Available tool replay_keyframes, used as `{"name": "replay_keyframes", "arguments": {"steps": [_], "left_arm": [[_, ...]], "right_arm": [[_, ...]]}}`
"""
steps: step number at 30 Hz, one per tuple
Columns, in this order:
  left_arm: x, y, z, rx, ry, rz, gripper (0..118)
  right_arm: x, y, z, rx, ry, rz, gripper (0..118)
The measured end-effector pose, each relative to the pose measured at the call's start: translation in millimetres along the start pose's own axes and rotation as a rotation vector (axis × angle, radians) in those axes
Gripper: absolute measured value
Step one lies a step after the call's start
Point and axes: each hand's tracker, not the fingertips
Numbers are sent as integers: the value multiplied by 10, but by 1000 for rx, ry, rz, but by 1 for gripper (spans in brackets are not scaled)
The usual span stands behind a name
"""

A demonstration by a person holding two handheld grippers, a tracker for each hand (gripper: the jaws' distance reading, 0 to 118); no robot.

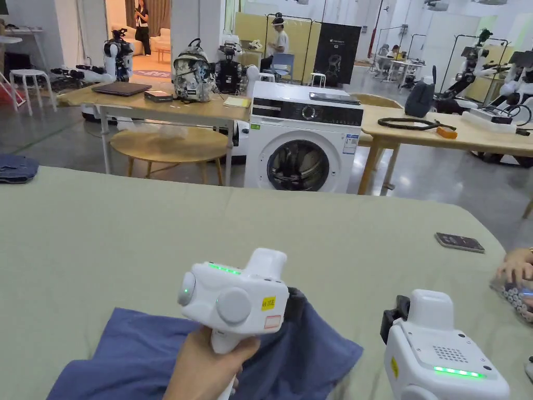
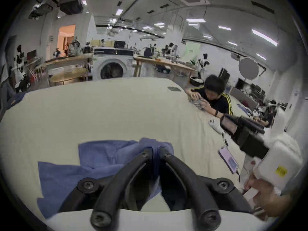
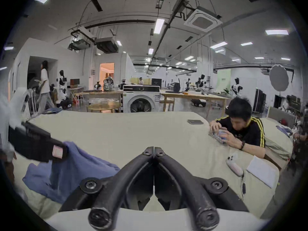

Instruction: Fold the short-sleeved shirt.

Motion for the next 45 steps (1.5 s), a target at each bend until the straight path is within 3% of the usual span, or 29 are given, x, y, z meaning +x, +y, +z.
{"name": "replay_keyframes", "arguments": {"steps": [4,6,12,13,14,17,20,27,32,39,40,43,44,45], "left_arm": [[-70,-126,84,-1,27,17,48],[-129,-154,201,17,39,33,83],[-437,-265,854,183,162,83,84],[-506,-303,966,214,198,97,81],[-573,-338,1065,238,240,110,68],[-756,-459,1304,247,358,92,17],[-889,-582,1439,214,453,51,0],[-1457,-704,1502,131,480,189,0],[-2305,-585,1129,-11,412,335,0],[-2879,-285,634,-152,372,376,0],[-2959,-264,546,-171,398,407,3],[-3197,-299,219,-272,364,475,74],[-3231,-307,146,-291,381,478,79],[-3294,-305,68,-289,397,482,76]], "right_arm": [[-27,-83,1,-26,10,-5,0],[-80,-104,8,-29,21,-7,0],[-358,11,99,3,93,17,0],[-413,-6,54,11,104,26,0],[-465,16,67,20,114,35,0],[-633,89,130,44,135,56,0],[-757,117,138,53,146,58,0],[-932,124,21,35,184,39,0],[-924,129,-121,8,179,55,0],[-840,30,-339,-37,154,89,0],[-822,14,-371,-45,149,84,0],[-777,-38,-428,-72,130,77,0],[-768,-54,-439,-78,123,80,0],[-757,-73,-440,-83,116,81,0]]}}
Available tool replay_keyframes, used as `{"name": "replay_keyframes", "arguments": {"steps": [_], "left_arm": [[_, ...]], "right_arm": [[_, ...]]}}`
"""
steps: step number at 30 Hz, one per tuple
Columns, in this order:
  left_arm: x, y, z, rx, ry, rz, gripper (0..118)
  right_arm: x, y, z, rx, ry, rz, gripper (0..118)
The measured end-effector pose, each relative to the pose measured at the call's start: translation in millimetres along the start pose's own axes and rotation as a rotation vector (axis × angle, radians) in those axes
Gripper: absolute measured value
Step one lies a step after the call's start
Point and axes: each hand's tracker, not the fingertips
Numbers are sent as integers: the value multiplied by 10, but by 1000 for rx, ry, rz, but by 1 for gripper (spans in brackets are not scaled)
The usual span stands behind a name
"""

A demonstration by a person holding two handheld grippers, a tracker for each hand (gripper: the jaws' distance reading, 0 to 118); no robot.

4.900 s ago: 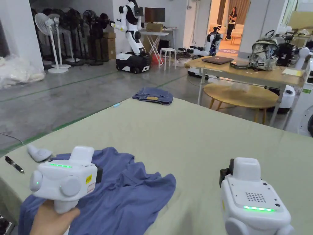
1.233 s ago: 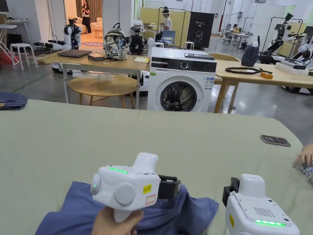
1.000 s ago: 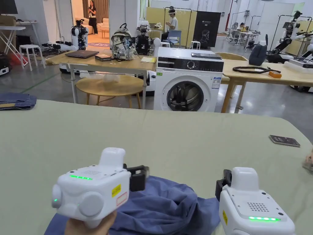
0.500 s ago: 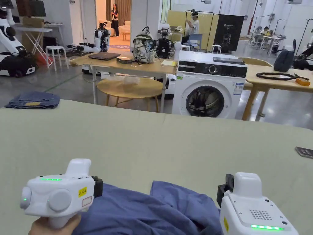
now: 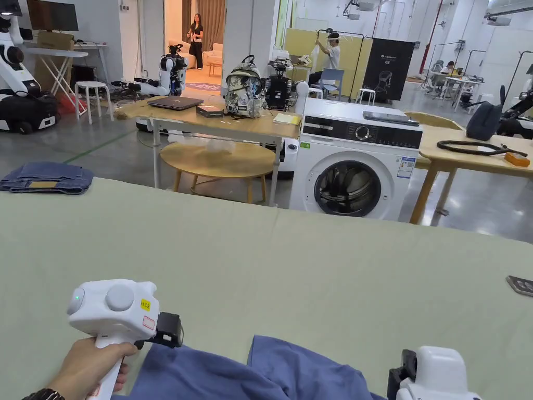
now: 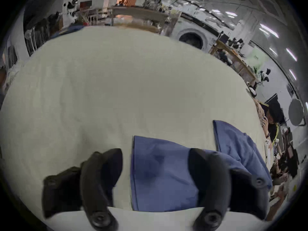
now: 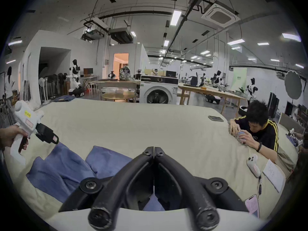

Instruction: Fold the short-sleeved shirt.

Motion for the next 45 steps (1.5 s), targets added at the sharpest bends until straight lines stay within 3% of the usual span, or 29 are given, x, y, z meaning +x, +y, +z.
{"name": "replay_keyframes", "arguments": {"steps": [4,7,10,12,13,20,27,28,30,31,32,37,38,39,40,45], "left_arm": [[-15,88,-307,-83,68,21,76],[59,87,-475,-90,141,-66,68],[429,-109,-257,-59,215,-188,43],[533,-125,-245,-57,220,-257,4],[593,-188,-164,-57,198,-254,0],[597,-346,269,54,93,-217,0],[306,-516,672,191,65,-220,0],[277,-579,752,207,55,-209,0],[335,-729,959,232,49,-195,0],[322,-781,1007,238,51,-193,0],[314,-822,1035,245,53,-190,0],[232,-944,1004,242,50,-171,0],[225,-964,994,237,51,-168,0],[220,-991,989,235,54,-169,0],[213,-1005,984,231,57,-171,0],[213,-1069,1018,229,70,-175,0]], "right_arm": [[54,-74,-34,-27,-17,-5,0],[101,-118,-60,-45,-27,-6,0],[124,-96,-21,-51,-42,-5,0],[170,-127,-51,-62,-41,-12,0],[183,-135,-68,-69,-42,-15,0],[405,-57,-179,-126,-33,-53,0],[681,56,-636,-334,17,-59,1],[685,16,-756,-369,17,-44,11],[686,-51,-929,-429,38,-44,53],[678,-98,-1020,-468,43,-36,64],[682,-160,-1124,-497,46,-39,66],[655,-452,-1471,-679,76,-112,64],[645,-497,-1489,-694,93,-123,44],[638,-528,-1470,-693,112,-123,12],[625,-555,-1425,-686,103,-119,5],[651,-472,-1242,-553,100,-143,5]]}}
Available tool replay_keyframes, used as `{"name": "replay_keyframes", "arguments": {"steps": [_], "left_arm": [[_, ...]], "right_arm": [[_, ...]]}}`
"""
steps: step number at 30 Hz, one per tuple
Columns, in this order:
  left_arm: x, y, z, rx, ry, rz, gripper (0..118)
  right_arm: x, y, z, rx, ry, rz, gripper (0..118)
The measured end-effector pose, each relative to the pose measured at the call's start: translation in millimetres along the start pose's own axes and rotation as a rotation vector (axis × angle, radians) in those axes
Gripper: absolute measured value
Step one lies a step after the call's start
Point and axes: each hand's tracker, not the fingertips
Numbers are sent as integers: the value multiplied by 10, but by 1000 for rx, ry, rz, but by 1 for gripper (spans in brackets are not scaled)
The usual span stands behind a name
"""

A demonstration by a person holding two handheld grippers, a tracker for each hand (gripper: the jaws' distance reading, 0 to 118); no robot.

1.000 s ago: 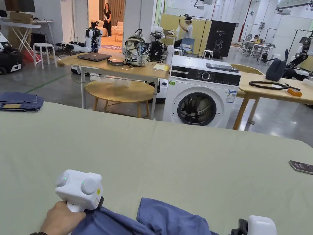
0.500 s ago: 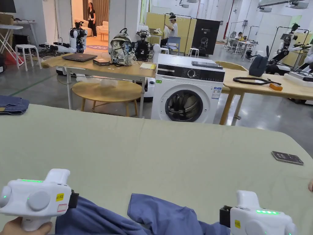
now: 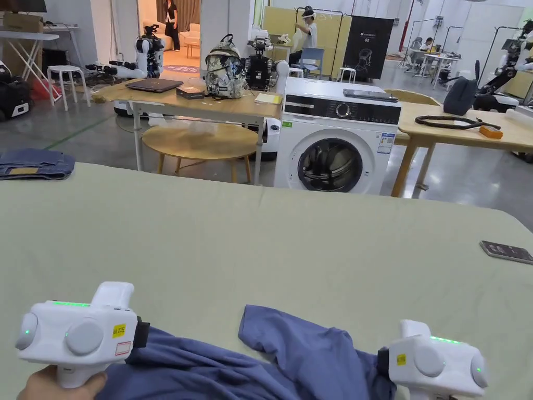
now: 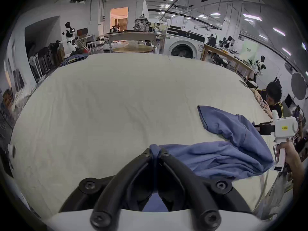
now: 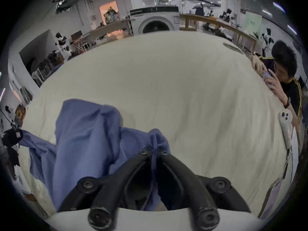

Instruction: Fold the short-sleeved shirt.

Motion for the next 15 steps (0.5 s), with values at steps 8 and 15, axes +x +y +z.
{"name": "replay_keyframes", "arguments": {"steps": [8,15], "left_arm": [[-96,146,371,83,1,6,0],[-348,491,842,191,48,4,0]], "right_arm": [[-19,236,907,268,3,24,4],[-102,552,1457,447,-50,109,4]]}}
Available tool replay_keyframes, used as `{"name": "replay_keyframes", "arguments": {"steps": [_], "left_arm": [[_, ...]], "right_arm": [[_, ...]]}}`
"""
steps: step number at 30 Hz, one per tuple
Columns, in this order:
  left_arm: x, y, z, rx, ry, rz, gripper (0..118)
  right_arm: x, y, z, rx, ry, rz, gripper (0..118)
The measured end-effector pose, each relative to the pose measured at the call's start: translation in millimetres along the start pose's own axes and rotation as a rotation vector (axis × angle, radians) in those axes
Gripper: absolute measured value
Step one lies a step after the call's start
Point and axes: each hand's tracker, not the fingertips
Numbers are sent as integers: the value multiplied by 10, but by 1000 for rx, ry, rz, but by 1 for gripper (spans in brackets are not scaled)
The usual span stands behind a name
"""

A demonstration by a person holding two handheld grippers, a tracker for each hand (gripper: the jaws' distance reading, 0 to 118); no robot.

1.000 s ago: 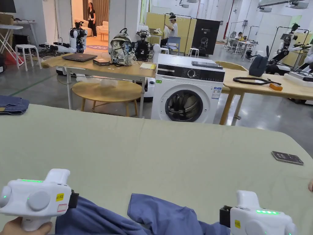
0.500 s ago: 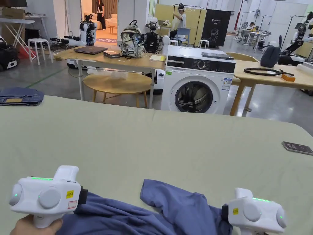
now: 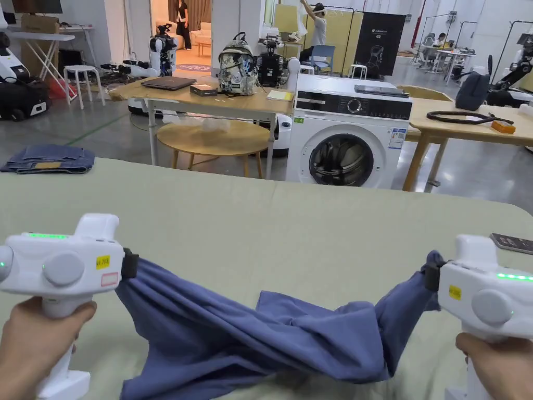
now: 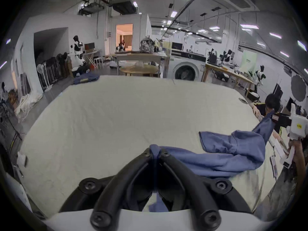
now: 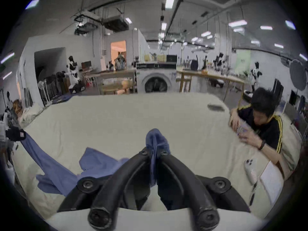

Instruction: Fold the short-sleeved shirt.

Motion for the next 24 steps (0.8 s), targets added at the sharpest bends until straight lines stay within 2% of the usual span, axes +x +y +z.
{"name": "replay_keyframes", "arguments": {"steps": [4,9,12,18,21,24], "left_arm": [[-193,372,361,60,37,20,0],[-446,768,465,120,69,48,0],[-551,991,515,136,120,26,0],[-835,1521,468,159,159,91,0],[-695,1599,516,180,156,92,0],[-612,1768,452,178,176,54,0]], "right_arm": [[-3,384,206,71,-38,22,4],[25,827,275,143,-73,29,4],[98,1056,298,183,-101,10,4],[211,1459,219,225,-126,-20,4],[221,1622,195,249,-142,-46,4],[178,1773,132,257,-149,-30,4]]}}
